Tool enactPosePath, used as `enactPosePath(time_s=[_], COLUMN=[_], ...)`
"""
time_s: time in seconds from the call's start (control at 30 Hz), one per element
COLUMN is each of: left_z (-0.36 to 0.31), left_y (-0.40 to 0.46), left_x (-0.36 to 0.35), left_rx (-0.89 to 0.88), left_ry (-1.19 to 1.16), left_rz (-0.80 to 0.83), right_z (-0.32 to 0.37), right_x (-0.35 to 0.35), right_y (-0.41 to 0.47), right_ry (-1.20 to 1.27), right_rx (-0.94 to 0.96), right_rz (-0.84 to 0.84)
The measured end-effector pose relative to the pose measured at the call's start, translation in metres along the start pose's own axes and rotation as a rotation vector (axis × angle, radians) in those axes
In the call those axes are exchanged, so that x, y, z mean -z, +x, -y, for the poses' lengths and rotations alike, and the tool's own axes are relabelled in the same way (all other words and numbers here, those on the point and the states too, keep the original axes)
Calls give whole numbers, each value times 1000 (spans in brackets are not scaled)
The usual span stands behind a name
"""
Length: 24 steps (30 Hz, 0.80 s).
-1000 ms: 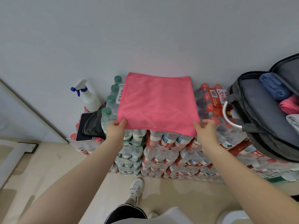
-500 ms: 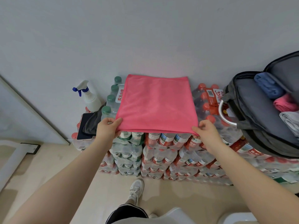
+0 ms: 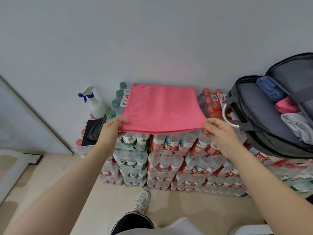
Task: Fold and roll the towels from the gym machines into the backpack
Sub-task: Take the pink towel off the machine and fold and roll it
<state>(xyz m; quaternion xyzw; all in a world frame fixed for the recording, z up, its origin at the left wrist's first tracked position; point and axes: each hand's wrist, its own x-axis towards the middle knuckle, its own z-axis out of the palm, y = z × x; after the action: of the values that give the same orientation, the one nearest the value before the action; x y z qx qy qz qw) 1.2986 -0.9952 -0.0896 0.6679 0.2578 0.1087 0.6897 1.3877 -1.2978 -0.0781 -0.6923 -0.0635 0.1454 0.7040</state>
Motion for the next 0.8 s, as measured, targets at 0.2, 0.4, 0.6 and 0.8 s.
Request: enactPosePath(time_s=[0.2, 0.4, 0.6, 0.8], left_z=[-10, -18, -29, -45], left_y=[-21, -12, 22, 81], left_x=[9, 13, 2, -21], left_rx=[-262, -447, -280, -171], left_ry=[565, 604, 267, 309], left_rz=[24, -12, 97, 62], right_z=[6, 15, 23, 21], right_x=[2, 3, -6, -12], right_y=[-14, -10, 30, 102], right_ry=[-232, -227, -340, -405], right_rx=[124, 231, 211, 128], right_rz=[-15, -177, -229, -320])
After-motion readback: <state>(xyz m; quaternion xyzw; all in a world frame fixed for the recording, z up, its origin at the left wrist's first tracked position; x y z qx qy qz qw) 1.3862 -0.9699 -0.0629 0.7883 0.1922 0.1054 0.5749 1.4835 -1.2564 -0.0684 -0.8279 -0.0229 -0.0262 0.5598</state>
